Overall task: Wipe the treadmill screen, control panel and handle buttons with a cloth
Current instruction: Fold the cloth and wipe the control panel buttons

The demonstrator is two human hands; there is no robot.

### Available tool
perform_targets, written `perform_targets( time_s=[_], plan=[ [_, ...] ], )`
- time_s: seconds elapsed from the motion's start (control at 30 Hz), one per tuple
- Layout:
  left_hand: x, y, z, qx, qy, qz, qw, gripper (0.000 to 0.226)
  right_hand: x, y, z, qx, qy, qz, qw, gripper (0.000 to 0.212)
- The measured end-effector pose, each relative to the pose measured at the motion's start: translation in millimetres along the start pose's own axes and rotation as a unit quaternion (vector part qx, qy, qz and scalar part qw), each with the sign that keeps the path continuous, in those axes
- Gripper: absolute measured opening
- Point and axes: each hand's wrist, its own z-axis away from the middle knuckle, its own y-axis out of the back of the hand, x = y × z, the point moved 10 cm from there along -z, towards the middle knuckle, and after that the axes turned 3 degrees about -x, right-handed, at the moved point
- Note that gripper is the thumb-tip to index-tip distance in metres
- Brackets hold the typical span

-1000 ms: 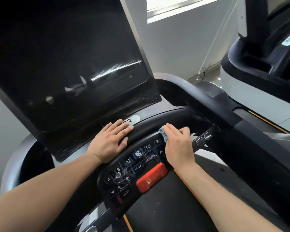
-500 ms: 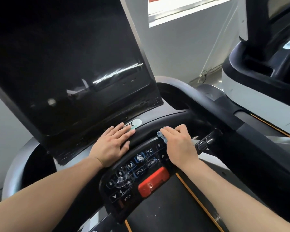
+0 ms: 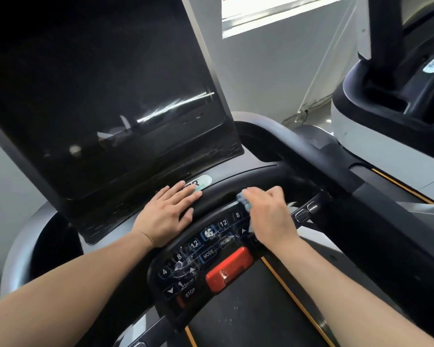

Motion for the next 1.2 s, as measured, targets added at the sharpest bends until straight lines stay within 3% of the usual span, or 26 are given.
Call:
perform_targets(
  time_s=[0.07,0.17,0.3,0.43,0.53,0.57,0.7,0.8,0.83,0.93,0.97,1.1,1.13,1.2],
  plan=[
    [0,0,1,0.002,0.000,0.000,1.000,0.053,-10,-5,2,-0.018,-0.010,0.044,0.999,0.041],
    [0,1,1,0.005,-0.002,-0.001,1.000,0.053,-45,-3,22,-0.009,0.117,0.035,0.993,0.045],
    [1,1,0,0.004,-0.001,-0.002,1.000,0.053,-3,6,9,0.031,-0.026,0.019,0.999,0.048],
    [-1,2,1,0.005,-0.001,-0.001,1.000,0.054,-50,-14,28,-0.018,0.121,0.034,0.992,0.049],
    [1,2,-1,0.005,-0.001,-0.002,1.000,0.053,5,0,6,0.014,-0.041,0.024,0.999,0.041],
    [1,1,0,0.003,-0.002,-0.001,1.000,0.053,2,-1,4,0.011,-0.052,0.023,0.998,0.036],
    [-1,0,1,0.004,-0.003,-0.002,1.000,0.053,-53,-8,10,-0.023,0.132,0.041,0.990,0.036],
    [0,0,0,0.003,-0.002,-0.002,1.000,0.053,12,-1,-12,0.014,-0.043,0.021,0.999,0.027],
    [-1,-1,0,0.003,-0.002,-0.002,1.000,0.053,8,-1,-11,0.013,-0.056,0.016,0.998,0.026],
    [-2,-2,0,0.007,-0.003,-0.003,1.000,0.053,-62,-8,8,-0.034,0.118,0.035,0.992,0.028],
    [-2,-1,1,0.010,-0.004,-0.004,1.000,0.053,-63,-7,11,-0.028,0.142,0.037,0.989,0.031],
    [-1,-1,-1,0.005,-0.005,-0.004,1.000,0.053,1,8,3,0.048,-0.073,-0.007,0.996,0.036],
    [-2,-2,-1,0.003,-0.004,-0.004,1.000,0.053,-16,8,7,0.047,-0.056,0.001,0.997,0.037],
    [-2,-3,0,0.001,-0.001,-0.006,1.000,0.053,-69,1,26,0.020,0.094,0.026,0.995,0.041]
  ],
)
